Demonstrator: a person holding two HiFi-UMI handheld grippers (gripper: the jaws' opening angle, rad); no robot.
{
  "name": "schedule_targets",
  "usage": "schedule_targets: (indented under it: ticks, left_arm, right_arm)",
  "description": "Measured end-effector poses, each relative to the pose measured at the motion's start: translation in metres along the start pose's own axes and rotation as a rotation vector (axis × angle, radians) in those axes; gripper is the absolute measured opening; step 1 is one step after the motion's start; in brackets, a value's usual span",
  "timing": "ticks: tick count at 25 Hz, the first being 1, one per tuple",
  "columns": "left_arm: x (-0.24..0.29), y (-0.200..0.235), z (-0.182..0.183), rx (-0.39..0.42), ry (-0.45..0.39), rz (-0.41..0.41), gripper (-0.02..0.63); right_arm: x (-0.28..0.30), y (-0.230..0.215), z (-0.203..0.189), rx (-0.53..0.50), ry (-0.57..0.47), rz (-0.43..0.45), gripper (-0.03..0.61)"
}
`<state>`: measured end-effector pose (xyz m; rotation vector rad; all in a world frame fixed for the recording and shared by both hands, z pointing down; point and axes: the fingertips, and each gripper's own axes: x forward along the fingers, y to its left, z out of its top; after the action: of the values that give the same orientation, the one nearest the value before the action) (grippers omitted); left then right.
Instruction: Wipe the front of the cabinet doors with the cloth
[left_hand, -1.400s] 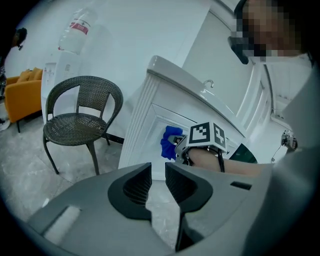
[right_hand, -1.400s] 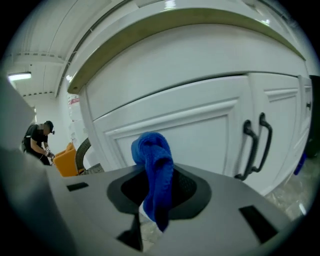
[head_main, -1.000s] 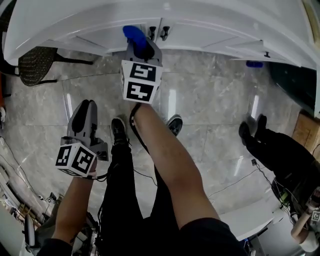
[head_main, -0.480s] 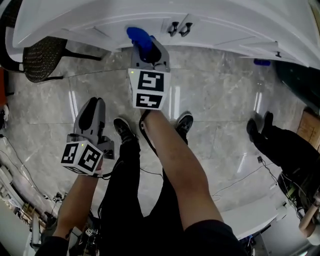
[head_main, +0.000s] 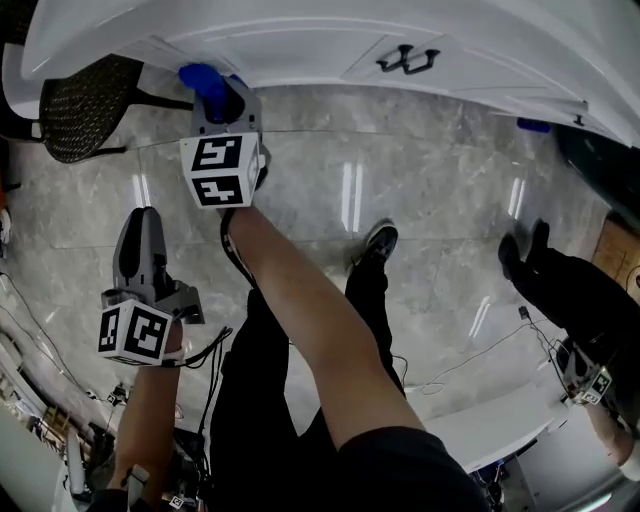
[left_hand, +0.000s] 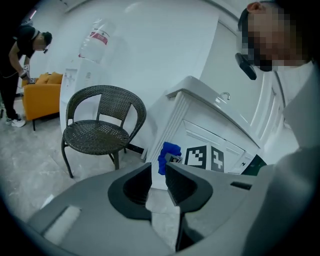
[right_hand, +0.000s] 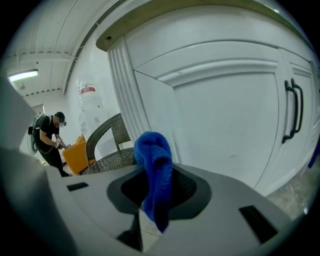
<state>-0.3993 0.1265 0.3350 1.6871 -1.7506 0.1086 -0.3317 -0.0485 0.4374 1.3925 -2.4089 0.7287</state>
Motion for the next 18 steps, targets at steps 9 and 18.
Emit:
schedule_targets:
  ticks: [9, 18]
  left_arm:
    - [0.025, -0.051, -0.053, 0.013, 0.074, -0.045, 0.087]
    - [0.049, -0.132, -0.089, 0.02, 0.105, -0.099, 0.087]
  right_arm:
    - [-0.025, -0.118, -0.011, 0.057, -0.005, -0.127, 0.08]
    - [-0.065, -0.241, -0.021, 0.138, 0.003, -0.242, 0.08]
